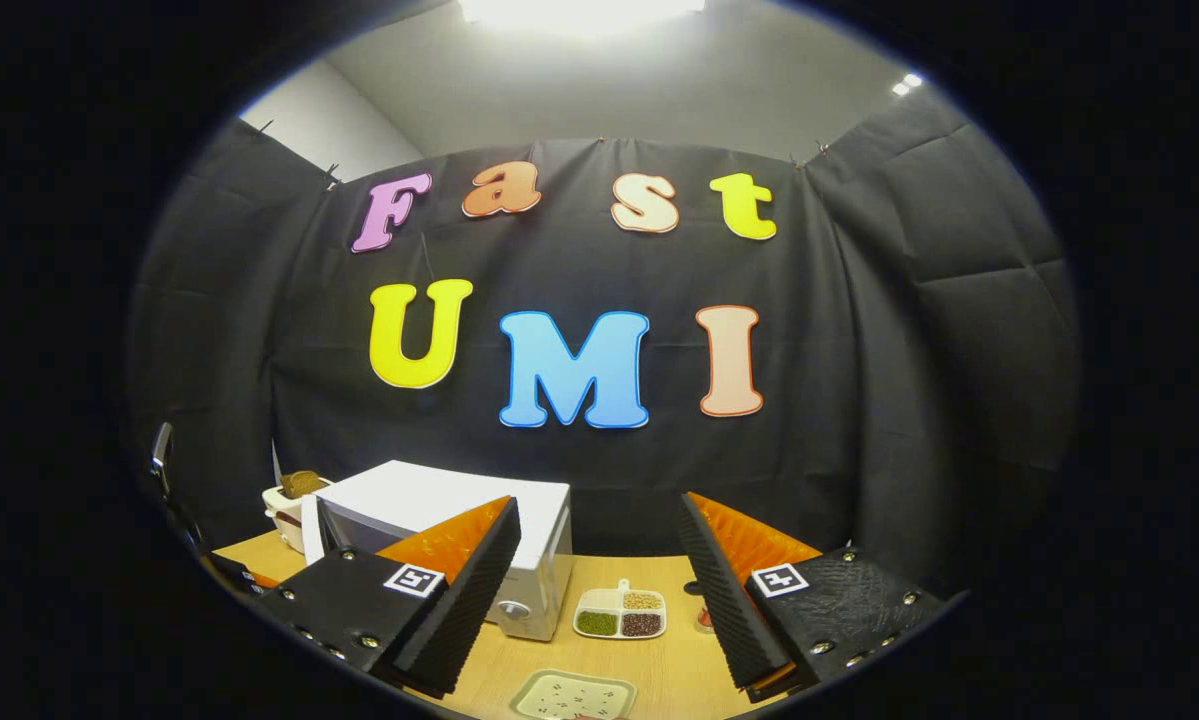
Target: Open the microwave oven with the left hand, put the food in, and close the microwave oven.
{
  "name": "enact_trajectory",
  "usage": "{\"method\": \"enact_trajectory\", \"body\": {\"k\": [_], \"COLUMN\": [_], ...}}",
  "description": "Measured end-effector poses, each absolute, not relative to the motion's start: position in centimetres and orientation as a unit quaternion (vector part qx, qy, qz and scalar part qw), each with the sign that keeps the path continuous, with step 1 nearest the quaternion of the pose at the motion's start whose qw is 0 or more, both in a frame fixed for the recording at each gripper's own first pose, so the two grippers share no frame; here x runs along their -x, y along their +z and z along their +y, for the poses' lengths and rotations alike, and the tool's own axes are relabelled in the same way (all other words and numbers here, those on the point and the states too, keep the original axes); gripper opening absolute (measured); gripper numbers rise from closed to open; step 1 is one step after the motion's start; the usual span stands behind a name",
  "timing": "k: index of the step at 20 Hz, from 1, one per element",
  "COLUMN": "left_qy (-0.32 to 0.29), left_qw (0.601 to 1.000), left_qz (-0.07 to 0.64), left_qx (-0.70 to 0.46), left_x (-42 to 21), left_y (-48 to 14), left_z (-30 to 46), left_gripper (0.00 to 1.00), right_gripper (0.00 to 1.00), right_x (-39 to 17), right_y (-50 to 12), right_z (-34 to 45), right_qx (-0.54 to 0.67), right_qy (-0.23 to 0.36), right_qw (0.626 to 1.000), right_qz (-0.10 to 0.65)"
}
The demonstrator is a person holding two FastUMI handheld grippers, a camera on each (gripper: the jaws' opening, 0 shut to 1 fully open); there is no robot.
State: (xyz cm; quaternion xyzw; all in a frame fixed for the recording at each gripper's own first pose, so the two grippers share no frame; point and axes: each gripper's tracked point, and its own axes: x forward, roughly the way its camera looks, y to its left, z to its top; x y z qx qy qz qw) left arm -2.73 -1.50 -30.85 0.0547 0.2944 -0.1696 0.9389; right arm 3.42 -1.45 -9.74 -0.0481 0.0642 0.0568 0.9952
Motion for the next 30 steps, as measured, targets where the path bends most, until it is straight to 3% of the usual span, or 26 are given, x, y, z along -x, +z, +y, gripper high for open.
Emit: {"method": "enact_trajectory", "body": {"k": [30], "left_qy": [-0.164], "left_qw": [0.937], "left_qz": [0.306], "left_qx": [-0.04], "left_x": [-10.4], "left_y": [-34.9], "left_z": [-6.6], "left_gripper": [0.07], "right_gripper": [0.96], "right_x": [-4.6], "right_y": [-9.9], "right_z": [-8.2], "right_qx": [0.058], "right_qy": [-0.002], "right_qw": [0.995], "right_qz": [0.076]}}
